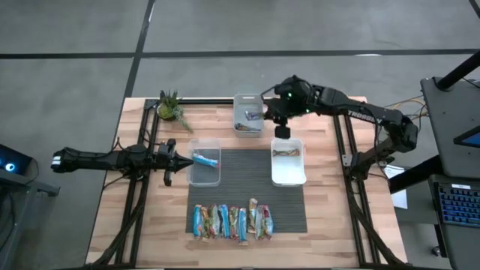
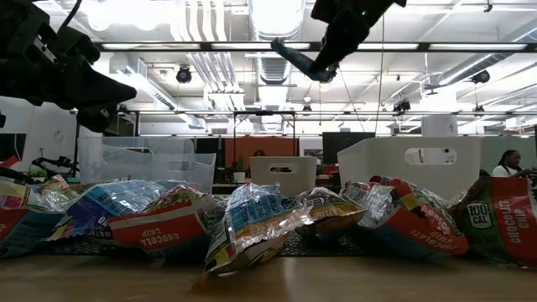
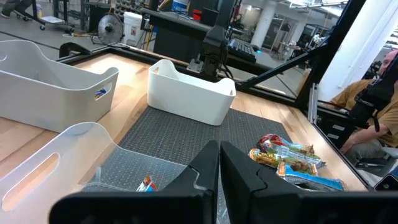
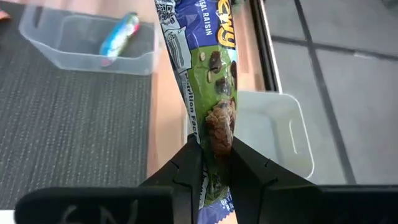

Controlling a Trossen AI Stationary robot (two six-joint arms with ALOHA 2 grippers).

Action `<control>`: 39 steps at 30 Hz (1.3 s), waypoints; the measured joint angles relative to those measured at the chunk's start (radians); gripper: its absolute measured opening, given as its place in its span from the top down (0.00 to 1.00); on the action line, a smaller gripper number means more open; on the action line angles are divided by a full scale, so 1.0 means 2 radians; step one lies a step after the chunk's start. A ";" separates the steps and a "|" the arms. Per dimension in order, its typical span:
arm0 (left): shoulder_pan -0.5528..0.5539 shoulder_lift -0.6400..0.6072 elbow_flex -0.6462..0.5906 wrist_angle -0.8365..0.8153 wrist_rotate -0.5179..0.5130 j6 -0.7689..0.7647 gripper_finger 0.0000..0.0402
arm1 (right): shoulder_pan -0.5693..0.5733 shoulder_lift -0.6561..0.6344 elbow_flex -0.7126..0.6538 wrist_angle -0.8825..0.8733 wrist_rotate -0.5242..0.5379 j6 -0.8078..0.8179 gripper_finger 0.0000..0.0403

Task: Pick and place Granola Bars by type
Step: Put the blue granola bar into the gray bin

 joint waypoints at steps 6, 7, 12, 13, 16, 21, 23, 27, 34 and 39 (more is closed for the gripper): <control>0.000 0.000 0.000 0.000 0.000 0.000 1.00 | -0.023 0.057 0.063 -0.031 0.000 -0.004 0.87; 0.000 0.000 0.000 0.000 0.000 0.000 1.00 | -0.024 0.068 0.077 -0.034 -0.001 -0.003 0.87; 0.000 0.000 0.000 0.000 0.000 0.000 1.00 | -0.033 0.123 0.140 -0.067 -0.004 -0.007 0.87; 0.000 0.000 0.000 0.000 0.000 0.000 1.00 | -0.035 0.133 0.152 -0.077 -0.004 -0.008 0.87; 0.000 0.000 0.000 0.000 0.000 0.000 1.00 | -0.041 0.166 0.189 -0.107 -0.004 -0.002 0.87; 0.000 0.000 0.000 0.000 0.000 0.000 1.00 | -0.054 0.219 0.245 -0.154 -0.004 0.025 0.87; 0.000 0.000 0.000 0.000 0.000 0.000 1.00 | -0.058 0.239 0.268 -0.169 -0.004 0.032 0.87; 0.000 0.000 0.000 0.000 0.000 0.000 1.00 | -0.063 0.279 0.306 -0.195 -0.004 0.042 0.87; 0.000 0.000 0.000 0.000 0.000 0.000 1.00 | -0.077 0.323 0.327 -0.219 -0.003 0.049 0.87; 0.000 0.000 0.000 0.000 0.000 0.000 1.00 | -0.086 0.336 0.321 -0.230 -0.002 0.044 0.87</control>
